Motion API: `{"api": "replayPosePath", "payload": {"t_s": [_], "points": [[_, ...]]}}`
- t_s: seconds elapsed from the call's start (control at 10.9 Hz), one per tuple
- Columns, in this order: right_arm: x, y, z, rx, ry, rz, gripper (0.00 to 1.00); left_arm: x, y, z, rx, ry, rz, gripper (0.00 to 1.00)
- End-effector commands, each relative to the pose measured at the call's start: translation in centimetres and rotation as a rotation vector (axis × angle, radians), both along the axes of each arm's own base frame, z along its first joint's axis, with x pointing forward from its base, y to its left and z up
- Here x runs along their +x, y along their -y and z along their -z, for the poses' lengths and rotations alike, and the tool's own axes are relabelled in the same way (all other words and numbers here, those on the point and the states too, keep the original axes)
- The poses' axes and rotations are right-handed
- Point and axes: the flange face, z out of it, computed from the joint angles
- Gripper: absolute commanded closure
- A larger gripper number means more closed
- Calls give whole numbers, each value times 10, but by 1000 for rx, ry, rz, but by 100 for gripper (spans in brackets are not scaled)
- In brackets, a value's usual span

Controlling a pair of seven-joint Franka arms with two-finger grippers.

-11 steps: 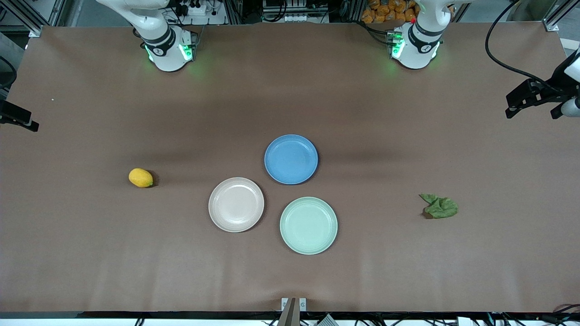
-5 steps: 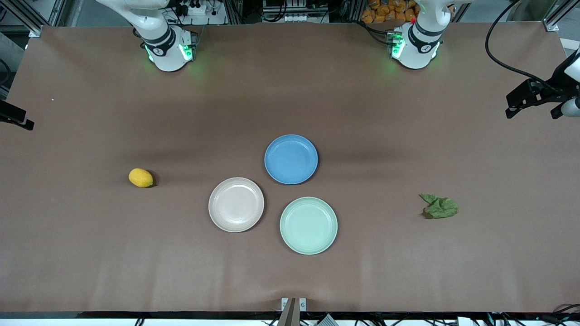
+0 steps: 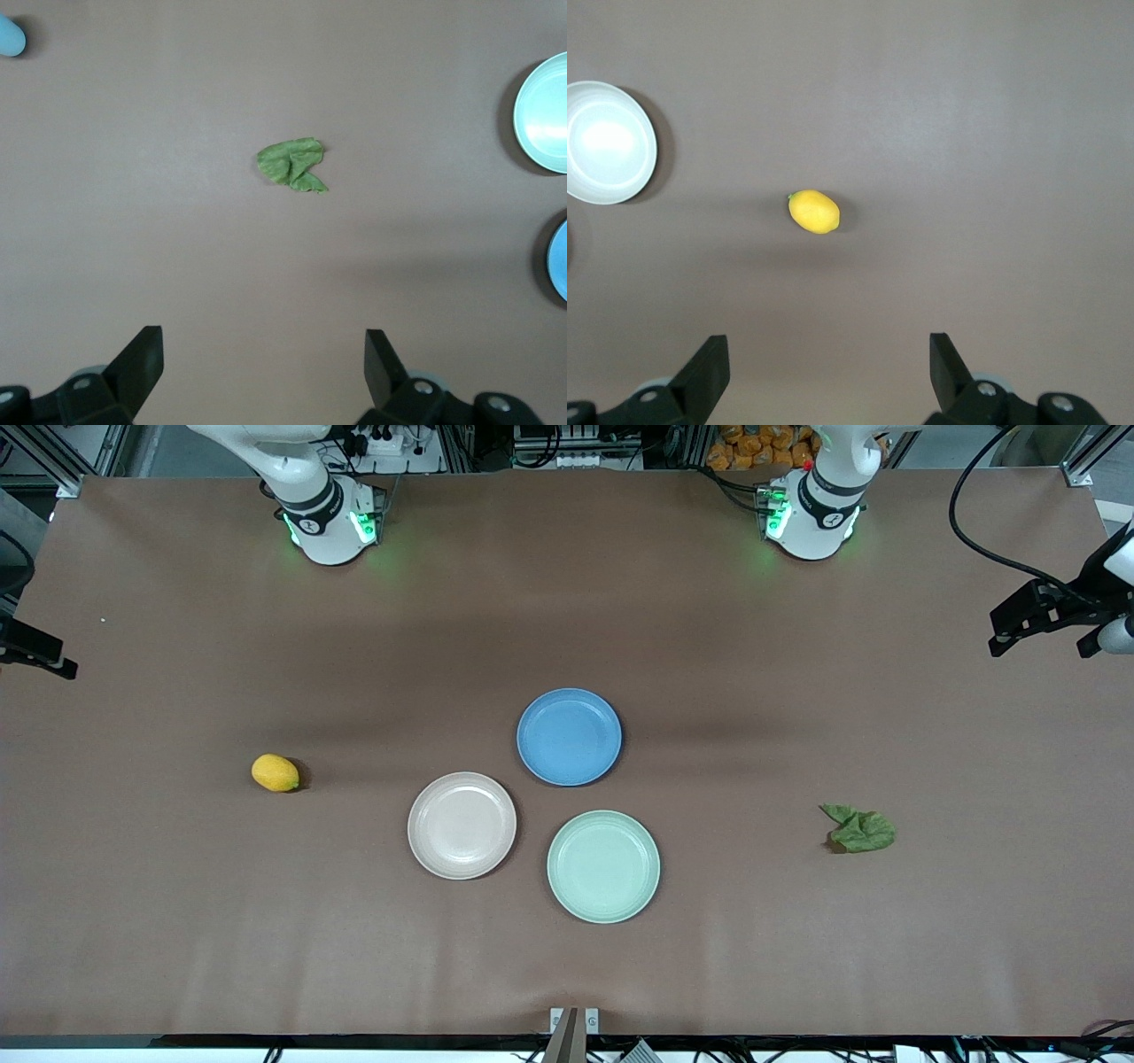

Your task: Pick lemon and lettuce from plates

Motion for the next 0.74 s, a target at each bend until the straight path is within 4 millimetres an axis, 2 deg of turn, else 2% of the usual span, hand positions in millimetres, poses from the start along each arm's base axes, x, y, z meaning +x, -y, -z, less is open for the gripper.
{"api": "replayPosePath", "payload": {"t_s": [0.0,0.18,0.64], "points": [[1,-29,-4,-40,-24,-47,0,-1,0,-4,-27,-3,-16,0],[2,-38,-4,-48,-31,-35,0,-1,1,-4,-27,-2,-15,0],[1,-34,-4,-59,-38,-30,0,0,0,-4,-27,-2,-16,0]]}}
